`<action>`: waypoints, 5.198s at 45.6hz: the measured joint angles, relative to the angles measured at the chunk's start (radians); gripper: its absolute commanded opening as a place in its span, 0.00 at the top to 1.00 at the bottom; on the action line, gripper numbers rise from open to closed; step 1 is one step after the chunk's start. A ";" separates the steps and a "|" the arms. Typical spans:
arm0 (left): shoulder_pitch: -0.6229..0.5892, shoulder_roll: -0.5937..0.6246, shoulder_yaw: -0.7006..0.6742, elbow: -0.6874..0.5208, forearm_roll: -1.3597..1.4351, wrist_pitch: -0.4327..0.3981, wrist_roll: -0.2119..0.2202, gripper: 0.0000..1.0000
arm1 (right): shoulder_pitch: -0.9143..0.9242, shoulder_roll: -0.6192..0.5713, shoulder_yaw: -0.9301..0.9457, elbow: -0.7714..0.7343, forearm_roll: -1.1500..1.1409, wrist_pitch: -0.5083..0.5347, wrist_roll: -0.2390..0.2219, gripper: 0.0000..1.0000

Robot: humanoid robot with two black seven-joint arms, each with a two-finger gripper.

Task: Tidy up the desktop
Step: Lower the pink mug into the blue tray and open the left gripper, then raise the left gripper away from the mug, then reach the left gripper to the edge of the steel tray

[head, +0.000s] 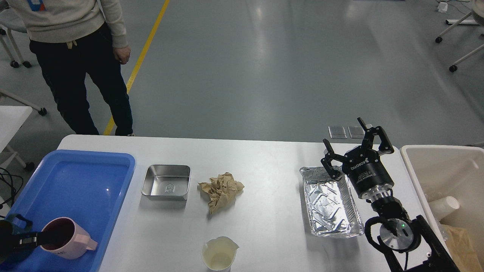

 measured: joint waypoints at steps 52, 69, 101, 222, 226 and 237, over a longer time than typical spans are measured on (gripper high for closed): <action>-0.026 0.088 -0.220 -0.255 -0.190 0.285 -0.074 0.04 | -0.002 -0.007 0.000 -0.002 -0.006 0.000 0.000 0.00; 0.098 0.127 -0.280 -0.345 -0.271 0.366 -0.081 0.04 | -0.006 -0.036 -0.003 -0.007 -0.008 -0.002 0.000 0.00; 0.110 0.117 -0.306 -0.345 -0.322 0.377 -0.079 0.04 | -0.007 -0.027 -0.017 -0.006 -0.029 -0.002 0.000 0.00; 0.154 0.087 -0.333 -0.364 -0.324 0.344 0.028 0.04 | -0.017 -0.005 -0.026 0.000 -0.043 -0.003 0.000 0.00; 0.151 0.069 -0.317 -0.361 -0.316 0.344 0.041 0.04 | -0.016 0.001 -0.027 0.000 -0.043 -0.004 0.000 0.00; 0.021 -0.036 -0.153 -0.277 -0.306 0.320 0.065 0.04 | -0.018 0.007 -0.043 0.000 -0.047 -0.005 0.000 0.00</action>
